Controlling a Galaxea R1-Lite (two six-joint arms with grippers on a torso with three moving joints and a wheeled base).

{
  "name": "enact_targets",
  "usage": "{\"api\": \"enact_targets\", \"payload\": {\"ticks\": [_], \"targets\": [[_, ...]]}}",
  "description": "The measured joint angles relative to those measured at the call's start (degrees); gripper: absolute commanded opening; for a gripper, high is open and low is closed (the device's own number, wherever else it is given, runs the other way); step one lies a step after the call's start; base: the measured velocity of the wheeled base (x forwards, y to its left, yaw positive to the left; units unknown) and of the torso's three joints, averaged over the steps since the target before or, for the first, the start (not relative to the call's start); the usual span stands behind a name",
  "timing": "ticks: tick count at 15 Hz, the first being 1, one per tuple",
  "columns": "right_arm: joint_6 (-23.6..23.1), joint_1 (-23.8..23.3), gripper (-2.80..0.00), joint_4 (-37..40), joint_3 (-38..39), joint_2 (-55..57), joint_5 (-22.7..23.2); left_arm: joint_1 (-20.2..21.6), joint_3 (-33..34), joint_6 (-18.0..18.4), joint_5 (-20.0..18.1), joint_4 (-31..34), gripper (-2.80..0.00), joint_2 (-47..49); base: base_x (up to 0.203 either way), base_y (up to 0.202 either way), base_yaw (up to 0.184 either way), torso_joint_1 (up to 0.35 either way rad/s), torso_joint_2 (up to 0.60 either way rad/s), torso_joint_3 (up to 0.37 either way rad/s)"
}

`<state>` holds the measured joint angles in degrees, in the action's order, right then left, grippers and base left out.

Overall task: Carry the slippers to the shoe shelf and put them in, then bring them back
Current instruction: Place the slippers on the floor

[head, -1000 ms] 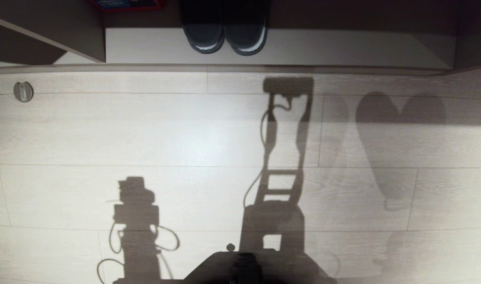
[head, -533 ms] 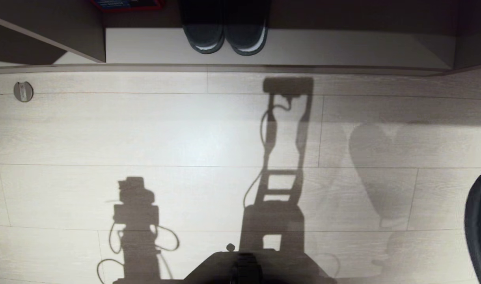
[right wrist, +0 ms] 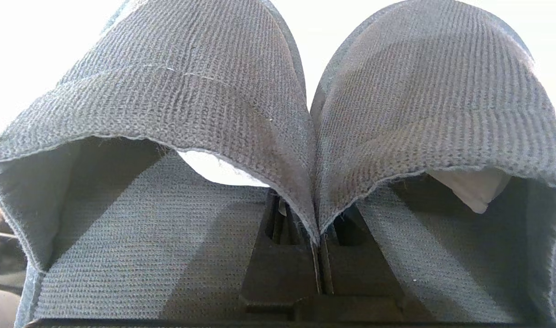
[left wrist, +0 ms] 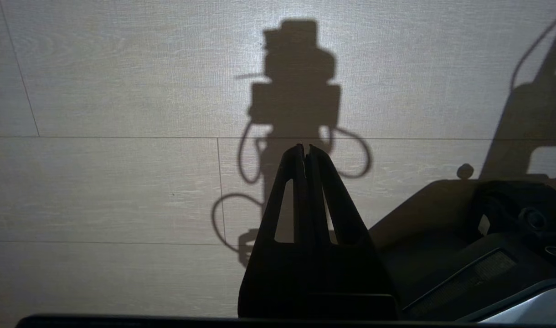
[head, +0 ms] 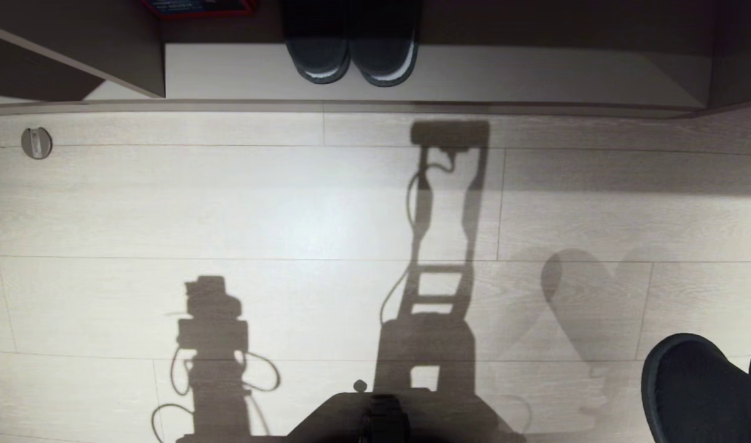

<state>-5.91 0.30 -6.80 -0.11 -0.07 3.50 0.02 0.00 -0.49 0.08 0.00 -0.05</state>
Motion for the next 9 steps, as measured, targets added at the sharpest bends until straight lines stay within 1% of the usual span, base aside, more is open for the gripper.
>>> {"api": "enact_targets", "payload": {"ticks": [3,4,6,9], "targets": [[-2.5,-0.1,-2.8,0.7,0.0,-0.1,-0.5,0.0,0.0,0.0,0.0,0.0,-2.8,0.0,0.0,0.0,0.0,0.0,0.0,0.0],[-2.5,-0.1,-2.8,1.3,0.0,-0.2,-1.1,0.0,0.0,0.0,0.0,0.0,-2.8,0.0,0.0,0.0,0.0,0.0,0.0,0.0],[-0.5,-0.1,-2.8,4.9,0.0,-0.2,-2.8,0.0,0.0,0.0,0.0,0.0,-2.8,0.0,0.0,0.0,0.0,0.0,0.0,0.0],[0.0,-0.1,-2.8,5.7,0.0,-0.2,-2.9,0.0,0.0,0.0,0.0,0.0,-2.8,0.0,0.0,0.0,0.0,0.0,0.0,0.0]]}}
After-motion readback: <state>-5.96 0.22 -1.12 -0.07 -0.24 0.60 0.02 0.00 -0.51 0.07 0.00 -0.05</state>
